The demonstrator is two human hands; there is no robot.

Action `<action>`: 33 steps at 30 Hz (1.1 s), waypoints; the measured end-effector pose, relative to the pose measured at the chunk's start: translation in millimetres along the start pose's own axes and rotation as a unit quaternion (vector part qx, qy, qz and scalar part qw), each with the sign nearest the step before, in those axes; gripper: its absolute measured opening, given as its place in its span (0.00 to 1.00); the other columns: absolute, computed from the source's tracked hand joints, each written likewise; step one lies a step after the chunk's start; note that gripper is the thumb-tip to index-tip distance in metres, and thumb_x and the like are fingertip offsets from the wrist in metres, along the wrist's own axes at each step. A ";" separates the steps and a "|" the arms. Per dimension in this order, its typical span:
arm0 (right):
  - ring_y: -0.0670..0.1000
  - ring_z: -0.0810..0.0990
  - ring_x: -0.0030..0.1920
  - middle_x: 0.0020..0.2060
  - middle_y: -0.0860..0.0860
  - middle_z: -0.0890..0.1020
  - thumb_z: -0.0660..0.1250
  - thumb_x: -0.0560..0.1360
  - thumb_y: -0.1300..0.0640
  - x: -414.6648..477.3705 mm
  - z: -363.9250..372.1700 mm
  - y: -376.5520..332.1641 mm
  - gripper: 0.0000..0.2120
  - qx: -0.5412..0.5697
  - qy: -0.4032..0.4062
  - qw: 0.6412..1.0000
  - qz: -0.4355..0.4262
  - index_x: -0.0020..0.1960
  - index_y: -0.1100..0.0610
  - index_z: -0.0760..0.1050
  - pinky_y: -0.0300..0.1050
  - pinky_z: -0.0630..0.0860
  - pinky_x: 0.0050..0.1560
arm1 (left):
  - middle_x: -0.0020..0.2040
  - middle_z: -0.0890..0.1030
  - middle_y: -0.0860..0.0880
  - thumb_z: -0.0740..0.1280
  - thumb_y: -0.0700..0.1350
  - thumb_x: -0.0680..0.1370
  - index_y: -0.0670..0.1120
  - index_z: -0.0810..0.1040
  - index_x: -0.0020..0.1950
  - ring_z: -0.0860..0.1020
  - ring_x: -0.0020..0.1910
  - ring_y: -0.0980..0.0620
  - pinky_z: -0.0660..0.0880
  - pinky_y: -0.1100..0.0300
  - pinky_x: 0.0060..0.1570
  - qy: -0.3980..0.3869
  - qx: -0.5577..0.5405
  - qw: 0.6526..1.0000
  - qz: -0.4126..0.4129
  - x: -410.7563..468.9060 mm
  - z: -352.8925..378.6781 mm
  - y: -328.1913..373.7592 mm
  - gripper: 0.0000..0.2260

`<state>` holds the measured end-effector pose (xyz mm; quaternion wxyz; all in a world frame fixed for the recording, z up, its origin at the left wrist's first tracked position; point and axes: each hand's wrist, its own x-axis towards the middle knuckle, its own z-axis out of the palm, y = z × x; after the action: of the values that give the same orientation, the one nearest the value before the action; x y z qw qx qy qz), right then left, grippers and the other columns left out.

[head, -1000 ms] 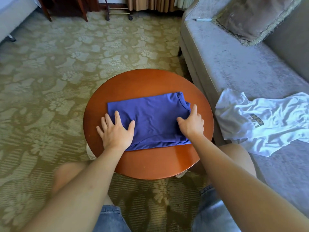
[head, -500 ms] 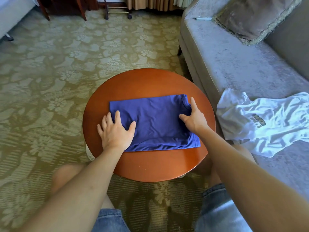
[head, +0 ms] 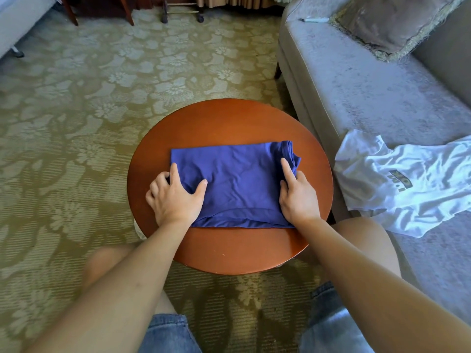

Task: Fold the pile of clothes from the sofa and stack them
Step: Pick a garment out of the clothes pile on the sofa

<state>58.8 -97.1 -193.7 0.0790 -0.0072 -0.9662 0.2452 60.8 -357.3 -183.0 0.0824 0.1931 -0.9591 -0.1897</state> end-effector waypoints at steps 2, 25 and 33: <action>0.61 0.74 0.45 0.50 0.58 0.73 0.57 0.81 0.57 -0.5 1.5 1.7 0.25 0.000 0.013 1.000 0.003 0.78 0.51 0.58 0.51 0.71 0.45 | 0.69 0.68 0.46 0.63 0.68 0.73 0.51 0.60 0.77 0.63 0.69 0.44 0.59 0.45 0.68 -0.004 -0.004 1.000 0.008 -0.5 -1.1 0.3 0.37; 0.62 0.74 0.42 0.48 0.61 0.74 0.58 0.78 0.66 -2.1 3.4 3.9 0.21 -0.013 0.040 0.999 -0.017 0.70 0.60 0.71 0.49 0.68 0.41 | 0.71 0.67 0.43 0.66 0.55 0.78 0.55 0.53 0.79 0.71 0.66 0.41 0.69 0.53 0.56 -0.156 -0.100 0.983 0.001 25.4 -16.8 25.8 0.34; 0.62 0.74 0.39 0.46 0.61 0.75 0.60 0.79 0.63 -2.1 3.4 3.1 0.19 -0.009 0.050 0.999 -0.013 0.69 0.63 0.72 0.50 0.71 0.40 | 0.60 0.69 0.43 0.53 0.52 0.84 0.52 0.60 0.78 0.72 0.57 0.43 0.69 0.51 0.55 -0.098 0.063 0.988 0.100 -0.9 -10.1 17.6 0.21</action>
<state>60.3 -96.0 -198.5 0.1304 -0.0081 -0.9633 0.2345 58.0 -345.2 -166.9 -0.0062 0.0810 -0.9872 -0.1376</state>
